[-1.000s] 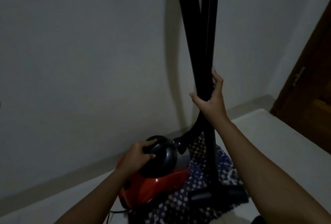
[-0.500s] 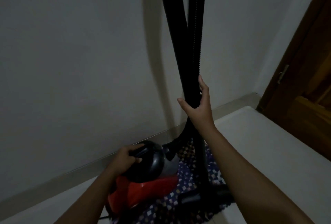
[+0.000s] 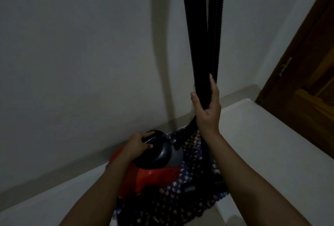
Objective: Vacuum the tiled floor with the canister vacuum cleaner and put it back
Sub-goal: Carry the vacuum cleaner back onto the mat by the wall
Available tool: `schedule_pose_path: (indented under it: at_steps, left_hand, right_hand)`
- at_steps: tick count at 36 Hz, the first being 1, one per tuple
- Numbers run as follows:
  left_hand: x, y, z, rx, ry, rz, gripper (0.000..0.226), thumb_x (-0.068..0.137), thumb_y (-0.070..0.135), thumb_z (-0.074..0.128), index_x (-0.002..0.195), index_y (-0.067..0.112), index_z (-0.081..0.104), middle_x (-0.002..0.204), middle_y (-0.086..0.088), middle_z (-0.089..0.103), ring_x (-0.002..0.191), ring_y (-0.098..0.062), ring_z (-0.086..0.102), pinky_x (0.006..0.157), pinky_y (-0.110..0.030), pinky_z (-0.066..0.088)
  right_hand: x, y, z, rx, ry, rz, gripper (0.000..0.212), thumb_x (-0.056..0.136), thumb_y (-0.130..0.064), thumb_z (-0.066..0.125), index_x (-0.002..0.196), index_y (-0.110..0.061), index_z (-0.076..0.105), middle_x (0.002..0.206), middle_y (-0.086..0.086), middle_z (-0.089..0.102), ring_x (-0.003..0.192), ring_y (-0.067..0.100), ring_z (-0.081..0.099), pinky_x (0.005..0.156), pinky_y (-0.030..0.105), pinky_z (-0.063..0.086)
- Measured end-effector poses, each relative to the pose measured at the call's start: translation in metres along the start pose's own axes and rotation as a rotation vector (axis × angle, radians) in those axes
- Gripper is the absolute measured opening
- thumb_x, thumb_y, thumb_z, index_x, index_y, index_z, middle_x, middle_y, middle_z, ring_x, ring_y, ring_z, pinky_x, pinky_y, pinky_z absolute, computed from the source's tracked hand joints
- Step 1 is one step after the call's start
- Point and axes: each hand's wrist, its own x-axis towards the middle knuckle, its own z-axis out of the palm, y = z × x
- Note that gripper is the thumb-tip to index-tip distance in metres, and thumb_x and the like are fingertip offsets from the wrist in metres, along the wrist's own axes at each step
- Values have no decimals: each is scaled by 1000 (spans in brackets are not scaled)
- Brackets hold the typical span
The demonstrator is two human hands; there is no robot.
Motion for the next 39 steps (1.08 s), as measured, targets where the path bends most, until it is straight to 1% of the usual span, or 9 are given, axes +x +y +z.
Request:
schedule_pose_path:
  at_steps: [3, 7, 10, 11, 16, 21, 25, 33, 39]
  left_hand:
    - [0, -2, 1, 12, 39, 12, 56, 76, -8, 67, 129, 7, 56, 123, -10, 63, 105, -9, 53, 91, -19, 39]
    - [-1, -9, 2, -24, 96, -7, 55, 75, -14, 63, 127, 4, 57, 121, -6, 61, 104, -9, 52, 91, -19, 39]
    - [-2, -19, 2, -63, 192, -47, 55, 73, -15, 63, 126, 2, 58, 124, -18, 62, 113, -20, 58, 95, -24, 39]
    - [-3, -21, 0, -56, 217, -58, 55, 74, -14, 65, 126, 2, 57, 125, -18, 61, 115, -24, 59, 95, -22, 38]
    - [-7, -29, -8, -9, 254, -95, 57, 77, -4, 69, 131, 6, 53, 131, -17, 58, 121, -25, 56, 103, -28, 39]
    - [-9, -29, -8, 44, 208, -60, 56, 84, 2, 64, 137, 8, 47, 134, -16, 56, 124, -27, 53, 105, -30, 38]
    - [-9, -37, -4, 148, 174, -25, 53, 91, 14, 55, 142, 14, 40, 137, -17, 53, 124, -31, 52, 105, -40, 41]
    - [-7, -46, 2, 227, 201, -43, 51, 93, 23, 50, 143, 19, 37, 137, -18, 51, 124, -34, 49, 105, -45, 41]
    - [-8, -46, 6, 250, 250, -39, 50, 94, 25, 47, 143, 20, 36, 138, -19, 49, 124, -35, 49, 104, -48, 40]
  right_hand:
    - [0, 2, 1, -9, -16, -23, 62, 93, -23, 59, 146, -37, 29, 149, -5, 40, 138, 13, 39, 114, 43, 36]
    - [4, 0, -1, 15, -36, -88, 61, 90, -32, 55, 144, -40, 28, 144, -19, 41, 134, 2, 41, 113, 27, 35]
    - [8, -5, 2, 2, -18, -143, 57, 89, -42, 59, 136, -60, 32, 144, 13, 47, 118, 33, 53, 103, 56, 40]
    - [10, -5, 4, -12, -14, -164, 55, 88, -49, 60, 132, -65, 32, 139, 22, 48, 107, 33, 53, 97, 61, 41]
    - [3, 0, 15, -80, 18, -199, 54, 83, -60, 58, 128, -72, 30, 134, 31, 48, 101, 26, 46, 93, 59, 43]
    - [2, 4, 22, -51, -56, -205, 57, 89, -54, 53, 137, -66, 23, 147, 21, 40, 112, 32, 46, 96, 72, 36]
    - [4, 6, 19, 1, -106, -201, 59, 92, -52, 50, 139, -65, 18, 151, 14, 36, 120, 54, 45, 93, 71, 39]
    - [0, 5, 15, 0, -95, -164, 60, 92, -49, 53, 143, -56, 22, 147, 18, 41, 122, 48, 48, 94, 67, 42]
    - [-2, 3, 12, 1, -104, -104, 61, 93, -32, 56, 143, -43, 22, 149, 14, 40, 127, 43, 46, 97, 65, 42]
